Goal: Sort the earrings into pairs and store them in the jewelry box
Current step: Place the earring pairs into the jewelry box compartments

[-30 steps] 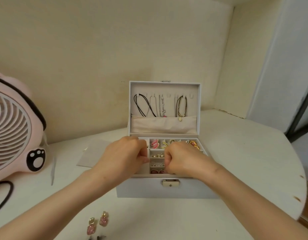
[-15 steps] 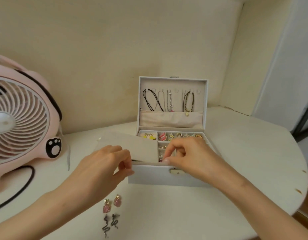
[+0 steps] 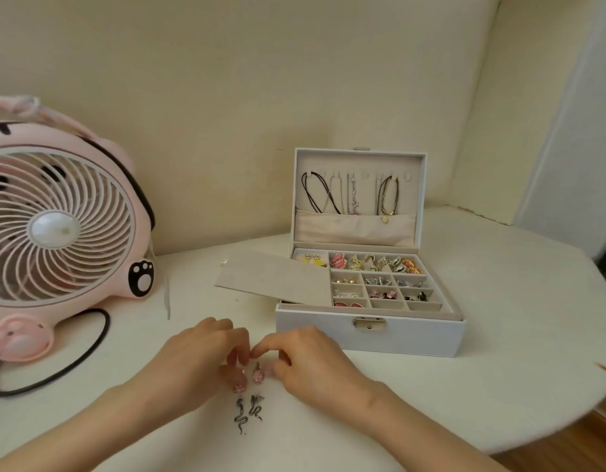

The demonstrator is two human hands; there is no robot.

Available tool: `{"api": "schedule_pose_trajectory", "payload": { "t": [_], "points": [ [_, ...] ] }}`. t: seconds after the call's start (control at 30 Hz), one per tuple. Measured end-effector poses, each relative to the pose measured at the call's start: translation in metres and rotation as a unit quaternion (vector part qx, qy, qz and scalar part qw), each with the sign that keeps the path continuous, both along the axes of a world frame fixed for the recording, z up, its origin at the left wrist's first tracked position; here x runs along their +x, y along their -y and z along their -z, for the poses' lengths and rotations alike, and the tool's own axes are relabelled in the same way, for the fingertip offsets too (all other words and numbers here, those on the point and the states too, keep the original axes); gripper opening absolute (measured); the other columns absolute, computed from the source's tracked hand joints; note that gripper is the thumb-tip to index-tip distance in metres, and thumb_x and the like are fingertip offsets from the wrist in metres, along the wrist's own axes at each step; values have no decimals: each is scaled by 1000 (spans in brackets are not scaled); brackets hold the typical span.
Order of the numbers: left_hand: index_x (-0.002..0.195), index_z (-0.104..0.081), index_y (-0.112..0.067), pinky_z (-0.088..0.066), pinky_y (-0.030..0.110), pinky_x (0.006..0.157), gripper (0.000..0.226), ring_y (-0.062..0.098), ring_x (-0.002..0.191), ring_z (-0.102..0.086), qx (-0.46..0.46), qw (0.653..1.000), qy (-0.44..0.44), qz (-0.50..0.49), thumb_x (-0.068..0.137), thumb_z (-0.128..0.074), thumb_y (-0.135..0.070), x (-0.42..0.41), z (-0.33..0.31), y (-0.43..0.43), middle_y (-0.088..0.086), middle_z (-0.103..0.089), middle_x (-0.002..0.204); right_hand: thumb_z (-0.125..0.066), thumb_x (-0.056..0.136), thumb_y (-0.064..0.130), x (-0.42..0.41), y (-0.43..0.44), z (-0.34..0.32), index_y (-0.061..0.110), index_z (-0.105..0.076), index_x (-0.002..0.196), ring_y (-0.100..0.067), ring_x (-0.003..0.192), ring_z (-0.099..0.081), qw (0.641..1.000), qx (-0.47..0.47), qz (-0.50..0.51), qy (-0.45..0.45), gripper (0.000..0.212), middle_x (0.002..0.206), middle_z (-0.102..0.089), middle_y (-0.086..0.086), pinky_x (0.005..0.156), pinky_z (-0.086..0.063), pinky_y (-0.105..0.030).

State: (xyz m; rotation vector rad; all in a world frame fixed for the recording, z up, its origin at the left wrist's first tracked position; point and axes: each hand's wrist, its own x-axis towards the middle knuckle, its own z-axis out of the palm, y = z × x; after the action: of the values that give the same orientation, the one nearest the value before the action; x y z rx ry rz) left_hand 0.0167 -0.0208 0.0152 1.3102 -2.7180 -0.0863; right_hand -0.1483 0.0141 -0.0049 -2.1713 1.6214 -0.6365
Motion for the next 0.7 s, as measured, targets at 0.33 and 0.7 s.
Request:
{"api": "schedule_pose_trajectory", "payload": {
  "t": [0.33,0.7],
  "points": [
    [67,-40,-34,-39,15,64,29,-4,70,-52,28,999,-20,-15,82,-63,-26,3,8,10,-14,-50,85,-65,84,26,-1,4,0,23,-69,90,-12,71,-48,1000,-24,-7,-8,8,65,-50,8,62,-33,-24],
    [70,-54,-18,-40,15,61,20,6,75,-53,38,981,-186,39,79,-72,-19,-15,-7,-3,-9,-58,72,-65,83,25,-24,-9,-10,18,-72,89,-14,74,-54,998,-40,37,8,11,66,-57,8,67,-41,-26]
  ]
}}
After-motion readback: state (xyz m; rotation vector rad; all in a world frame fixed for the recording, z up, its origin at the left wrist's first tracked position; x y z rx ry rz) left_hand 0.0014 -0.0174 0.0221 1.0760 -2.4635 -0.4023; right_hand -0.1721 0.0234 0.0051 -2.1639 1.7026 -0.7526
